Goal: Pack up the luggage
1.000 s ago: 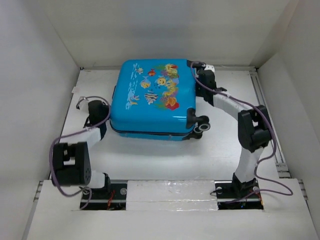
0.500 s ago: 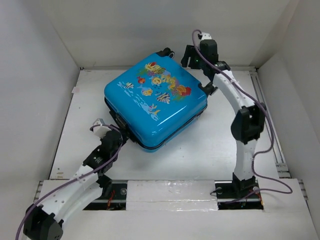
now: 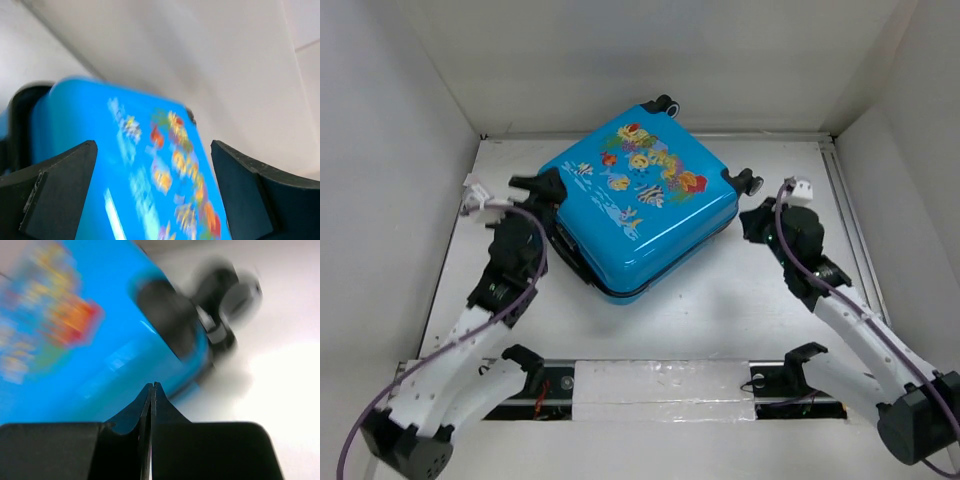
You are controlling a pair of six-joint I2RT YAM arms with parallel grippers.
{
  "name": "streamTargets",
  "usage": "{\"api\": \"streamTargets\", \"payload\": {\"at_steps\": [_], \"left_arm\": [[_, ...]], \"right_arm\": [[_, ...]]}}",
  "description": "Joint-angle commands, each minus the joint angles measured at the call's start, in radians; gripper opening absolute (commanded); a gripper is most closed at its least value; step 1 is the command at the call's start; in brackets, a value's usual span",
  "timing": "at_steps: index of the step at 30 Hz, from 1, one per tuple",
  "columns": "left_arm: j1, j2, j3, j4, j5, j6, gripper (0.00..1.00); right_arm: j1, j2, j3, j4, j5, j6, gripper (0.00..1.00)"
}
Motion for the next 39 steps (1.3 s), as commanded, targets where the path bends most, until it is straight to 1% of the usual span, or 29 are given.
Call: {"api": "streamTargets", "payload": {"at_steps": [1,3,4,6,7,8,9,11,12,14,15,17,18,20,22,24,25,26,29,30,31,32,33,34,35,36,37,38,39], "left_arm": [[0.095,0.243,0.196,0.080,0.056,0.058,0.94],[0.162,0.347,0.267,0.080,0.153,0.043,0.94],[0.230,0.443,0.327,0.090,0.185,0.034,0.94],[0.310,0.543,0.396,0.068,0.242,0.034,0.92],[0.350,0.600,0.448,0.027,0.264,0.043,0.91],[0.423,0.707,0.557,-0.022,0.279,0.043,0.91],[0.458,0.752,0.608,-0.124,0.323,0.054,0.91],[0.520,0.799,0.674,-0.224,0.362,0.020,0.89],[0.521,0.762,0.627,-0.225,0.383,0.020,0.88],[0.475,0.650,0.477,-0.037,0.359,0.011,0.87],[0.444,0.519,0.312,0.040,0.368,0.000,0.85],[0.433,0.403,0.182,0.167,0.414,-0.027,0.83],[0.433,0.319,0.103,0.168,0.440,-0.027,0.82],[0.433,0.248,0.047,0.154,0.511,-0.007,0.82],[0.424,0.144,-0.046,0.154,0.557,-0.007,0.76],[0.424,0.082,-0.102,0.223,0.673,-0.007,0.72],[0.424,0.059,-0.134,0.260,0.722,0.003,0.66],[0.424,0.042,-0.134,0.290,0.817,0.003,0.65],[0.424,0.094,-0.009,0.338,0.926,0.046,0.60],[0.424,0.124,0.031,0.347,0.968,0.057,0.60],[0.424,0.155,0.066,0.378,0.979,0.057,0.60],[0.424,0.190,0.146,0.395,0.988,0.057,0.60],[0.415,0.286,0.200,0.412,1.014,0.057,0.60],[0.385,0.345,0.262,0.412,1.003,0.074,0.60],[0.331,0.399,0.328,0.372,0.962,0.170,0.60],[0.186,0.513,0.507,0.302,0.891,0.231,0.60],[0.114,0.564,0.603,0.221,0.753,0.281,0.60],[0.055,0.597,0.675,0.103,0.693,0.314,0.61],[0.012,0.597,0.697,0.102,0.651,0.330,0.61]], "right_arm": [[0.004,-0.020,-0.140,0.080,0.075,0.078,0.00],[-0.008,0.016,-0.157,0.089,0.011,0.078,0.00],[-0.008,0.079,-0.128,0.089,-0.029,0.078,0.00],[-0.008,0.160,-0.079,0.102,-0.046,0.068,0.00],[-0.008,0.203,-0.048,0.102,-0.070,0.052,0.00],[-0.008,0.283,-0.019,0.118,-0.096,0.028,0.00],[-0.008,0.322,0.007,0.135,-0.130,0.028,0.00],[-0.017,0.424,0.081,0.209,-0.170,0.019,0.00],[-0.017,0.463,0.107,0.235,-0.194,0.019,0.00],[-0.028,0.585,0.219,0.273,-0.256,0.028,0.00],[-0.039,0.628,0.271,0.274,-0.276,0.028,0.00],[-0.066,0.710,0.430,0.258,-0.331,0.028,0.00],[-0.077,0.772,0.481,0.223,-0.342,0.028,0.00],[-0.109,0.808,0.576,0.191,-0.351,0.028,0.00],[-0.128,0.817,0.599,0.191,-0.351,0.019,0.00],[-0.152,0.817,0.622,0.177,-0.374,-0.006,0.01],[-0.152,0.796,0.622,0.165,-0.374,-0.015,0.02],[-0.168,0.776,0.606,0.165,-0.388,-0.026,0.05],[-0.180,0.635,0.433,0.197,-0.468,-0.014,0.14],[-0.165,0.586,0.355,0.253,-0.516,0.000,0.17],[-0.143,0.534,0.179,0.328,-0.538,0.015,0.22],[-0.116,0.450,0.093,0.417,-0.555,0.031,0.27],[-0.084,0.422,0.026,0.568,-0.569,0.040,0.30],[-0.032,0.403,-0.024,0.582,-0.627,0.014,0.32],[-0.010,0.379,-0.025,0.568,-0.658,-0.010,0.33],[0.013,0.368,-0.025,0.512,-0.679,-0.058,0.34],[0.060,0.356,-0.036,0.486,-0.679,-0.079,0.36],[0.085,0.344,-0.054,0.456,-0.664,-0.104,0.37],[0.111,0.310,-0.072,0.436,-0.640,-0.136,0.37]]}}
